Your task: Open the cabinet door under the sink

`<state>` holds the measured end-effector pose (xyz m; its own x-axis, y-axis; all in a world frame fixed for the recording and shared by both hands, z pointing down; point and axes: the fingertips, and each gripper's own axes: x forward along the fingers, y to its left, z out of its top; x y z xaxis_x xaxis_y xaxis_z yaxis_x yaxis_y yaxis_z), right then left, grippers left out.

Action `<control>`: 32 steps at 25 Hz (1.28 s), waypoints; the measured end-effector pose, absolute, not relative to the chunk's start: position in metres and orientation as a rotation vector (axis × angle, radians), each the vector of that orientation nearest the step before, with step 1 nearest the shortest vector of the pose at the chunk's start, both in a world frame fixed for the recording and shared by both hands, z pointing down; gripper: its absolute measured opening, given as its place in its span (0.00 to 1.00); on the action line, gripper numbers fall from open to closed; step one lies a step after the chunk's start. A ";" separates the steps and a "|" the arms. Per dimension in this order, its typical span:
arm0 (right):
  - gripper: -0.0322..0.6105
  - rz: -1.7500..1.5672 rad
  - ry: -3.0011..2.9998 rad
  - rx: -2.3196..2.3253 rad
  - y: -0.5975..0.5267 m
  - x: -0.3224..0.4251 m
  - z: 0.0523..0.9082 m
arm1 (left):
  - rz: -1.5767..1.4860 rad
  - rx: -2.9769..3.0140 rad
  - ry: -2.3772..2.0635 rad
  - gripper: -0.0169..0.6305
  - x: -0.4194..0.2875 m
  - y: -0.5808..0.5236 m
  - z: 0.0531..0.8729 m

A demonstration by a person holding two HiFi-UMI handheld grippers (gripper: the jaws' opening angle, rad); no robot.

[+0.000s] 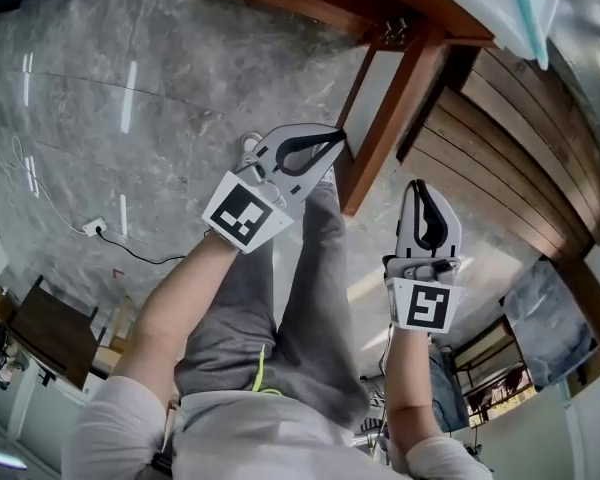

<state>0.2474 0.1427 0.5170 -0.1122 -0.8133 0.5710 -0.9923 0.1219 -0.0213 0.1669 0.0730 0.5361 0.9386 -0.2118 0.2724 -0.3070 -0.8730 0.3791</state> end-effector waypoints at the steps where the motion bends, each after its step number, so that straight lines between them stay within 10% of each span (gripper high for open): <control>1: 0.12 0.573 -1.990 1.754 0.143 0.248 0.512 | 0.306 2.662 -0.379 0.04 0.169 0.073 0.530; 32: 0.12 0.352 -2.184 1.739 0.048 0.220 0.293 | 0.157 2.761 -0.613 0.04 0.141 0.003 0.280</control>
<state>0.2200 0.0478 0.2926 -0.2033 -0.8935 0.4004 -0.9741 0.2261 0.0100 0.1409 0.0033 0.2800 0.9025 -0.3953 0.1709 -0.4289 -0.8612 0.2727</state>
